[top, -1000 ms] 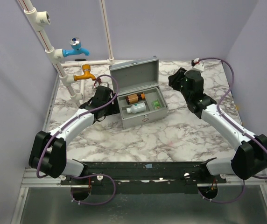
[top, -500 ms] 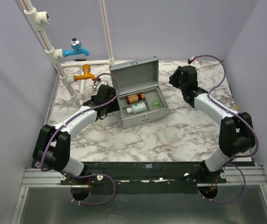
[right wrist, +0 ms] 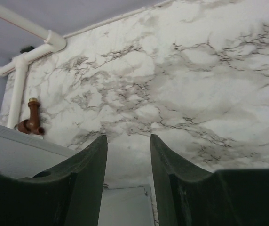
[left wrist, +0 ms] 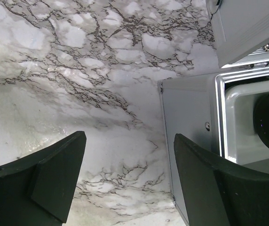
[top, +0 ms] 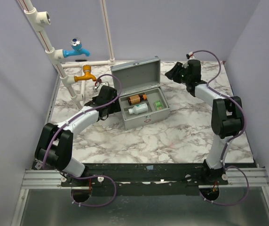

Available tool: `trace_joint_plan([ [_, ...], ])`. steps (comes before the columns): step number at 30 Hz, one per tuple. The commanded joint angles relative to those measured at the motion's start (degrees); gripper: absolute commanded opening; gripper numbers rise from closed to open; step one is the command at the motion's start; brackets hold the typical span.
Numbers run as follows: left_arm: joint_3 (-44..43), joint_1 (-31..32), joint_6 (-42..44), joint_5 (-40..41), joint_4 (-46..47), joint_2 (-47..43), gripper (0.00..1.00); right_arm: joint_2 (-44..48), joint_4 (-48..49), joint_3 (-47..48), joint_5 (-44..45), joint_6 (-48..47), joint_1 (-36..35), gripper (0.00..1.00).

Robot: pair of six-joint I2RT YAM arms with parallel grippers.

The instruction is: Organize the medicine kit

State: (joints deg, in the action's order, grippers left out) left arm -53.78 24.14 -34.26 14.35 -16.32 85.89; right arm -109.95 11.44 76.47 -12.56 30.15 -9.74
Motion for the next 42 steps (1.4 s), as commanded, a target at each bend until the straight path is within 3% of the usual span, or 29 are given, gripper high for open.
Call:
trace_joint_plan([
  [1,-0.6,0.1,-1.1,-0.9,2.3,0.3,0.78,-4.8,3.2,4.1,-12.7,0.2,0.0,0.46],
  [13,-0.1,0.1,-0.1,-1.3,2.3,-0.5,0.78,-10.9,3.6,3.8,-26.6,-0.4,0.0,0.46],
  [24,0.6,0.2,0.9,-6.1,3.6,0.6,0.78,-2.8,12.8,-9.7,-32.9,2.7,-0.1,0.44],
  [34,0.2,0.3,2.5,-11.5,5.3,3.2,0.77,8.2,15.5,-21.1,-29.8,2.8,-3.1,0.44],
  [42,0.1,0.7,4.4,-10.6,5.7,2.0,0.77,19.2,17.9,-33.9,-18.4,6.3,-5.0,0.45],
])
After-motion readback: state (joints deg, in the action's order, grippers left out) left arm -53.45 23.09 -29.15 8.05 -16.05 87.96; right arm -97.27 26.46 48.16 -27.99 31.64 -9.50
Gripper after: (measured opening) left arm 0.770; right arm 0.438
